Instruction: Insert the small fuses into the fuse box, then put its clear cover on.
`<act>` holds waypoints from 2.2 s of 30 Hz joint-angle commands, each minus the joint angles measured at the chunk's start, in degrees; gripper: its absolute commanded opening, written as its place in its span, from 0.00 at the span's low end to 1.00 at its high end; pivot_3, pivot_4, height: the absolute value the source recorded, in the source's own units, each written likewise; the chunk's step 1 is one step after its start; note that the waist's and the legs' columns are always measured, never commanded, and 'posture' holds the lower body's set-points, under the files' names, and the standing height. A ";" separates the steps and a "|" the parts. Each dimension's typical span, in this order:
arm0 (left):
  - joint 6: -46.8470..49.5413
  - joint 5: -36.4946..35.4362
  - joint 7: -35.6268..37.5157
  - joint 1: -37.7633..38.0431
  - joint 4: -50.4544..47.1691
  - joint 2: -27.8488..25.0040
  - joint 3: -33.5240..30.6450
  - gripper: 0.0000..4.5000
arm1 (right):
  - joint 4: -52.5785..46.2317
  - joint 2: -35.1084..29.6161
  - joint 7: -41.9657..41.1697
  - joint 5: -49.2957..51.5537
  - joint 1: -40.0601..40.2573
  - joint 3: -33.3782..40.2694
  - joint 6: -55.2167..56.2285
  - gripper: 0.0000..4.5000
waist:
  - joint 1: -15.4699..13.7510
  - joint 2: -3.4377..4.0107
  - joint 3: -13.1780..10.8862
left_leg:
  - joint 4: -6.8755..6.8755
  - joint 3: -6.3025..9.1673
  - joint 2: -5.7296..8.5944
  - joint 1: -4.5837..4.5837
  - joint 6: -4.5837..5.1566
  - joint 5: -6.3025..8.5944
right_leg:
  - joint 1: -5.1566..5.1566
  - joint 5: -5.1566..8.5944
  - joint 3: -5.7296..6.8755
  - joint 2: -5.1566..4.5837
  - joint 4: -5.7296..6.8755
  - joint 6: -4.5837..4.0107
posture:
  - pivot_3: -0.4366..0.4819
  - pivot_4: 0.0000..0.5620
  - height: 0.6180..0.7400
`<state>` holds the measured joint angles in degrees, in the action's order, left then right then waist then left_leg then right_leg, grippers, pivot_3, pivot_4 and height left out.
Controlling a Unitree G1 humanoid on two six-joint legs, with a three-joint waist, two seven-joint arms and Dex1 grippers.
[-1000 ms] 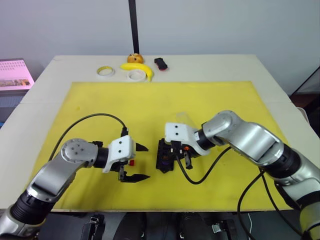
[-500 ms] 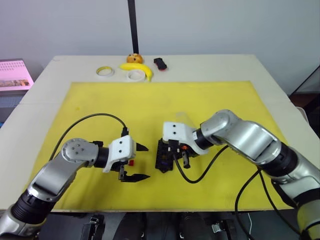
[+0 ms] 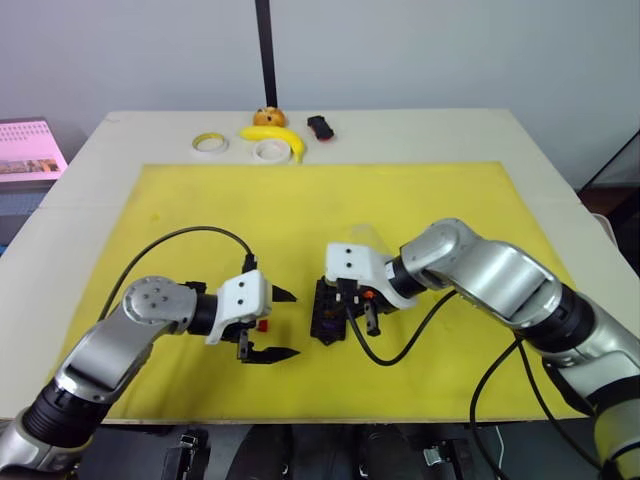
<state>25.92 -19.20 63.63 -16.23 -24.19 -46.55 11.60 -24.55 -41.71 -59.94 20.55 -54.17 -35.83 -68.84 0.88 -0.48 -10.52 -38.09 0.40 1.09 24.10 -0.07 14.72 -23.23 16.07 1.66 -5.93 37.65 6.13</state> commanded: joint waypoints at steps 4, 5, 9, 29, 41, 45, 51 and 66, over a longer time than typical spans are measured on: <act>-0.43 -0.02 0.40 -0.90 -0.18 -0.07 -0.26 0.99 | 0.35 -0.46 0.56 -0.60 -1.02 0.61 0.69 0.00 | 0.00 0.00 0.00 | 0.00 0.00 0.00 0.00 0.00 0.00 | 0.00 0.00 0.00 0.00 0.00 0.00 | 0.48 0.27 1.00; -0.45 -0.01 0.43 -0.92 -0.13 -0.09 -0.25 0.99 | 0.39 -0.37 0.59 -0.53 -1.00 0.74 0.72 0.00 | 0.00 0.00 0.00 | 0.00 0.00 0.00 0.00 0.00 0.00 | 0.00 0.00 0.00 0.00 0.00 0.00 | 0.48 0.27 1.00; -0.44 0.01 0.57 -1.02 -0.02 -0.14 -0.31 0.99 | 0.29 -0.32 0.55 -0.53 -0.97 0.74 1.07 0.00 | 0.01 0.00 0.00 | 0.00 0.00 0.00 0.00 0.00 0.00 | 0.00 0.00 0.00 0.00 0.00 0.00 | 0.48 0.27 1.00; -0.20 -0.01 0.16 -1.07 -0.39 0.11 -0.35 0.99 | 1.01 -1.22 1.01 -2.53 -0.42 -1.89 2.30 0.00 | -0.01 0.00 0.00 | 0.00 0.00 0.00 0.00 0.00 0.00 | 0.00 0.00 0.00 0.00 0.00 0.00 | 0.48 0.27 1.00; -0.01 -0.21 -0.16 -0.99 -0.51 0.12 -0.42 1.00 | 1.08 -0.77 -0.51 -0.86 -1.37 0.45 2.25 0.07 | -0.03 0.00 0.00 | 0.00 0.00 0.00 -0.05 0.00 0.00 | 0.03 0.00 -0.01 0.00 0.01 0.00 | 0.48 0.27 1.00; -0.19 -0.08 -0.10 -1.07 -0.27 0.19 -0.29 1.00 | 1.25 -0.48 -0.48 -0.55 -1.45 0.97 2.19 0.43 | -0.11 0.00 0.00 | 0.00 -0.01 0.00 -0.05 0.00 0.00 | 0.03 0.00 -0.01 0.00 0.01 0.00 | 0.48 0.27 1.00; -0.22 0.01 -0.09 -1.20 -0.15 0.19 -0.27 1.00 | 1.83 -0.58 -1.37 0.41 -2.16 3.24 2.84 0.54 | -0.10 0.00 0.00 | 0.00 -0.01 0.00 -0.02 0.00 0.00 | 0.01 0.00 -0.01 0.00 0.01 0.00 | 0.48 0.27 1.00; -0.59 0.21 -0.01 -1.55 0.57 0.04 -0.60 1.00 | 0.82 0.56 -3.67 4.68 6.27 14.50 16.62 0.40 | -0.20 -0.02 0.01 | 0.00 -0.01 0.01 -0.02 0.00 0.00 | 0.03 0.00 -0.01 -0.01 0.00 0.00 | 0.48 0.27 1.00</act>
<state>25.92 -19.13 63.57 -16.85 -23.06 -46.50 11.60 -22.36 -41.53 -63.50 25.07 -48.67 -23.62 -56.01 0.68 -0.49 -10.51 -38.09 0.39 1.10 24.08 -0.07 14.73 -23.19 16.07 1.65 -5.93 37.65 6.13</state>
